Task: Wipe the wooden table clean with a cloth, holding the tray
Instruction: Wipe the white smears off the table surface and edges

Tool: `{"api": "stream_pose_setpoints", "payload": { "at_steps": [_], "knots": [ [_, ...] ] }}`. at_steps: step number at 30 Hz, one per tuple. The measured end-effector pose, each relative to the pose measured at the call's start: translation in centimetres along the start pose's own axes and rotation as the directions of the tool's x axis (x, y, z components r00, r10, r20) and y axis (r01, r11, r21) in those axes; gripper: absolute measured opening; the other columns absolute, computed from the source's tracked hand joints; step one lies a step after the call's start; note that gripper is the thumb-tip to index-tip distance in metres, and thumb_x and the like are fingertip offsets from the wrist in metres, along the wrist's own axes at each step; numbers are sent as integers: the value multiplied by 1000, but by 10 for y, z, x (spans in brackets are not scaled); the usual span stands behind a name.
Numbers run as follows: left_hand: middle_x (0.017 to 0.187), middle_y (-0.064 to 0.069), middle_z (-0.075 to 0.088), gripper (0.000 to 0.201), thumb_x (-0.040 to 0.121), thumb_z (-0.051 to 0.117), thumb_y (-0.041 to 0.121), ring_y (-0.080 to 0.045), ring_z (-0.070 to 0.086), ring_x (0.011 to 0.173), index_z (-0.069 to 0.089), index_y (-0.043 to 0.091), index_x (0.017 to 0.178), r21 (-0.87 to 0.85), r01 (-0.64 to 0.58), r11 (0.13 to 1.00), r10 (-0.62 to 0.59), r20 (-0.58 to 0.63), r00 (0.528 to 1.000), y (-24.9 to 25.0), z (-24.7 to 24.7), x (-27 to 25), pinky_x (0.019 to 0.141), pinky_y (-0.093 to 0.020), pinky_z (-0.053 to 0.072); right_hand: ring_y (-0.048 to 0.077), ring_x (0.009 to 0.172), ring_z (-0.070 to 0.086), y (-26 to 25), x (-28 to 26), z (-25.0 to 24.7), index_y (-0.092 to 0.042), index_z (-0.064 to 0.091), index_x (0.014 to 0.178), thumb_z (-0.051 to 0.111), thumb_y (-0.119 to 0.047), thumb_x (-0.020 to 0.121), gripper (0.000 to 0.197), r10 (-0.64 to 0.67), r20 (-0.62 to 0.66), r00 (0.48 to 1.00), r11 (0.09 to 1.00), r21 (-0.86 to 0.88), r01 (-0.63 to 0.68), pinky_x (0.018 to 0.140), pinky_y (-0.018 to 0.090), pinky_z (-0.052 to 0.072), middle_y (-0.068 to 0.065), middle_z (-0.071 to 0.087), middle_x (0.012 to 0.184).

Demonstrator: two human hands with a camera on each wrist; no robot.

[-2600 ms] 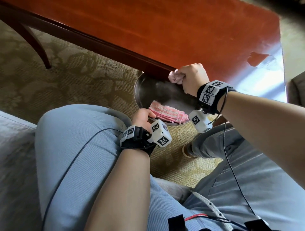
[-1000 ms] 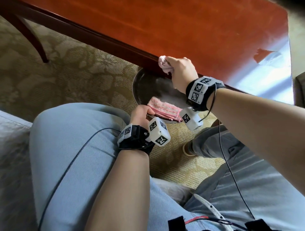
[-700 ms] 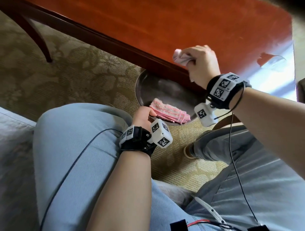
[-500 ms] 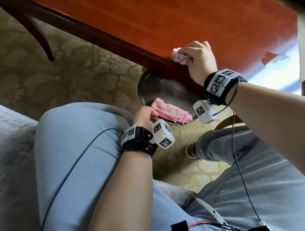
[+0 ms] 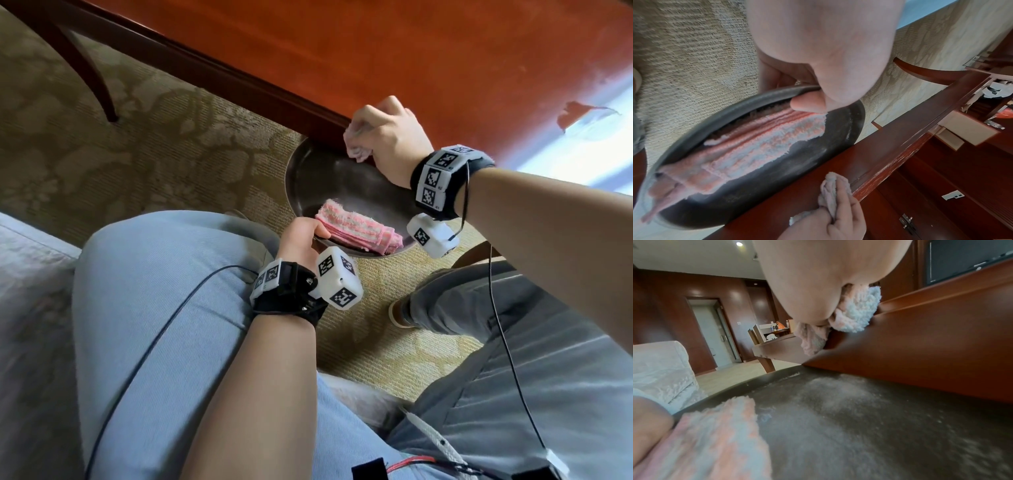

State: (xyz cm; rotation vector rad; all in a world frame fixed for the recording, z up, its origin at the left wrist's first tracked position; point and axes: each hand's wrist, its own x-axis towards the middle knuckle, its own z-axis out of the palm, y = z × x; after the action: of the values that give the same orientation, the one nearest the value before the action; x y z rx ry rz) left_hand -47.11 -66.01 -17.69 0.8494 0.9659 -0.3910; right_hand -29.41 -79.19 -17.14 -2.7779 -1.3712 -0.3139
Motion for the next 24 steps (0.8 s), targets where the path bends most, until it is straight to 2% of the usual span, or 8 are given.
{"api": "stream_pose_setpoints", "payload": {
  "at_steps": [4, 8, 11, 15, 18, 21, 22, 24],
  "knots": [
    [61, -6, 50, 6, 79, 48, 1, -19, 48, 32, 45, 5, 83, 51, -3, 999, 5, -45, 999, -1, 0, 0, 39, -19, 43, 34, 97, 47, 6, -15, -1, -21, 72, 85, 46, -7, 85, 29, 13, -24, 1000, 999, 31, -12, 73, 43, 48, -5, 60, 110],
    [52, -4, 48, 8, 80, 51, 3, -19, 47, 35, 45, 7, 80, 107, -25, 994, 32, -62, 998, -3, -2, -2, 40, -18, 42, 32, 92, 46, 9, -33, -5, -16, 73, 78, 60, 6, 83, 26, 83, -39, 996, 996, 47, -81, 70, 33, 46, -4, 62, 104],
    [47, -3, 49, 10, 76, 55, 7, -20, 48, 36, 46, 8, 73, 149, -37, 988, 49, -77, 996, -7, -3, -2, 44, -21, 41, 27, 92, 44, 10, -46, -7, -14, 73, 76, 64, 7, 82, 24, 181, -41, 983, 981, 74, -178, 68, 26, 42, -5, 63, 101],
    [54, -4, 48, 15, 77, 57, 7, -21, 47, 42, 46, 9, 67, 181, -73, 981, 90, -86, 992, -10, -3, -2, 47, -23, 40, 30, 95, 46, 10, -68, -6, -15, 75, 78, 68, -2, 86, 17, 261, -41, 965, 961, 106, -255, 70, 30, 49, -4, 62, 100],
    [54, -6, 52, 16, 76, 57, 8, -23, 50, 50, 48, 10, 62, 216, -115, 970, 137, -87, 987, -12, -3, 1, 53, -29, 41, 28, 95, 54, 17, -75, -10, -22, 76, 82, 66, 5, 79, 29, 305, 37, 952, 941, 145, -307, 81, 32, 42, -5, 61, 101],
    [46, -3, 51, 25, 77, 55, 6, -22, 49, 51, 46, 12, 55, 211, -144, 967, 166, -89, 982, -14, -2, 3, 55, -30, 40, 25, 91, 60, 16, -75, -23, -17, 77, 89, 63, 8, 73, 33, 232, 134, 963, 940, 224, -257, 86, 37, 36, 2, 66, 99],
    [45, -2, 50, 27, 78, 55, 5, -22, 48, 50, 44, 13, 54, 207, -143, 968, 165, -92, 982, -14, -1, 4, 54, -30, 39, 25, 89, 60, 14, -75, -25, -16, 77, 91, 62, 9, 74, 34, 236, 114, 965, 928, 267, -258, 85, 35, 35, 3, 65, 98],
    [48, -3, 49, 26, 75, 56, 4, -21, 47, 47, 42, 13, 55, 193, -132, 972, 154, -103, 983, -14, 0, 4, 53, -29, 39, 20, 84, 58, 15, -75, -26, -15, 77, 93, 56, 11, 80, 37, 353, -48, 935, 882, 352, -315, 83, 27, 37, -1, 62, 96]
  ]
}}
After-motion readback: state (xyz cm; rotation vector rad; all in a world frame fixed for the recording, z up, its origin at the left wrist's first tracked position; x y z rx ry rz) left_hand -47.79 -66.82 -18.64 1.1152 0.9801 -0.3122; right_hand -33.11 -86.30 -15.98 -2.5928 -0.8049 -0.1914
